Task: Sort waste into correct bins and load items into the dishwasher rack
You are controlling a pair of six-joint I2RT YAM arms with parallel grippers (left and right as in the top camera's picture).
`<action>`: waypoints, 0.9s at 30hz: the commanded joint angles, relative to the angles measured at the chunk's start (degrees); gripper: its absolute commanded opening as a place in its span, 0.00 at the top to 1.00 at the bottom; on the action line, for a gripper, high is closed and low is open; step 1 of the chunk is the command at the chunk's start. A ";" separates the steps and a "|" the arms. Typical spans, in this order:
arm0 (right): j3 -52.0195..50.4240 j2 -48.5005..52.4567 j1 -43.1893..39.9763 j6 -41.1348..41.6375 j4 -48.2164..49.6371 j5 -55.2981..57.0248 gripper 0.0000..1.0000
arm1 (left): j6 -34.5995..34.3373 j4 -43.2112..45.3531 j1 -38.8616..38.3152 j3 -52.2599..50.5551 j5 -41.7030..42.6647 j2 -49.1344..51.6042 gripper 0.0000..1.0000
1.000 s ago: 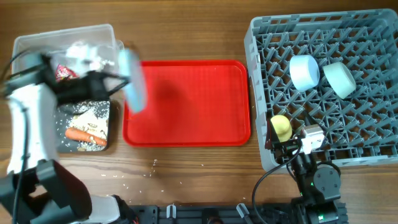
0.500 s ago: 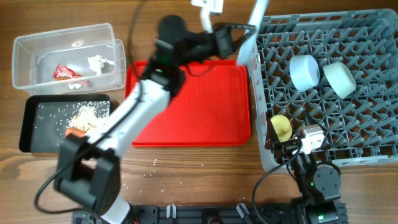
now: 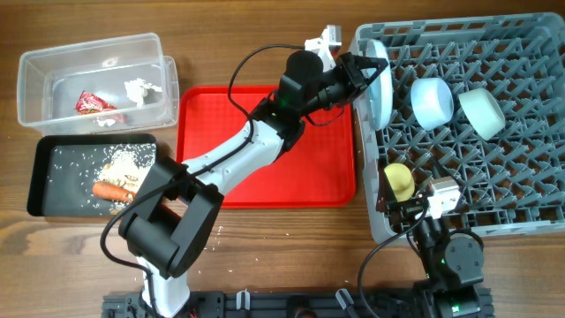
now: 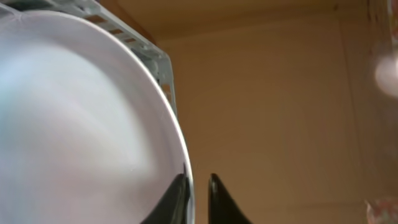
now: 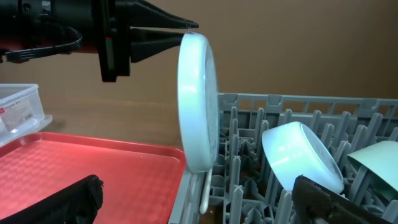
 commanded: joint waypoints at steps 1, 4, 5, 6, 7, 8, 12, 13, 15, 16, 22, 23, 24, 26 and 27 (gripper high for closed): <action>-0.07 -0.39 -0.22 0.74 0.35 0.74 0.00 | 4.24 0.31 0.87 0.11 -2.16 0.13 0.01; -0.07 -0.39 -0.22 0.74 0.35 0.74 0.00 | 12.63 -6.49 3.15 0.11 -1.55 -2.14 0.01; -0.07 -0.39 -0.22 0.76 0.35 0.74 0.00 | 15.04 -9.90 4.17 0.11 -1.31 -3.45 0.01; -0.07 -0.39 -0.22 0.74 0.35 0.74 0.00 | 17.97 -14.99 5.60 0.11 -1.03 -5.46 0.00; -0.07 -0.39 -0.22 0.74 0.35 0.74 0.00 | 22.29 -22.58 7.85 0.13 0.07 -8.74 0.00; -0.07 -0.39 -0.22 0.74 0.35 0.74 0.00 | 25.81 -28.92 9.84 0.13 1.27 -11.93 0.00; -0.07 -0.39 -0.22 0.76 0.35 0.74 0.00 | 37.90 -47.36 15.13 0.13 1.68 -23.74 0.00; -0.07 -0.39 -0.22 0.76 0.35 0.74 0.00 | 41.38 -50.18 15.85 0.13 1.68 -26.36 0.00; -0.07 -0.39 -0.22 0.76 0.35 0.74 0.00 | 48.94 -57.75 17.53 0.13 1.66 -34.88 0.00; -0.07 -0.39 -0.22 0.76 0.35 0.74 0.00 | 50.14 -59.93 18.05 0.13 1.62 -37.55 0.00; -0.07 -0.39 -0.22 0.74 0.35 0.74 0.00 | 58.88 -76.59 22.64 0.09 -15.47 -53.94 0.00; -0.07 -0.39 -0.22 0.76 0.35 0.74 0.00 | 59.01 -78.93 23.32 0.09 -19.23 -55.69 0.00; -0.07 -0.39 -0.22 0.76 0.35 0.74 0.00 | 60.08 -81.31 24.04 0.09 -21.59 -57.20 0.00; -0.07 -0.39 -0.22 0.74 0.35 0.74 0.00 | 60.81 -85.68 25.59 0.09 -24.30 -59.54 0.00; -0.07 -0.39 -0.22 0.74 0.35 0.74 0.00 | 61.51 -87.58 26.29 0.09 -24.57 -60.37 0.00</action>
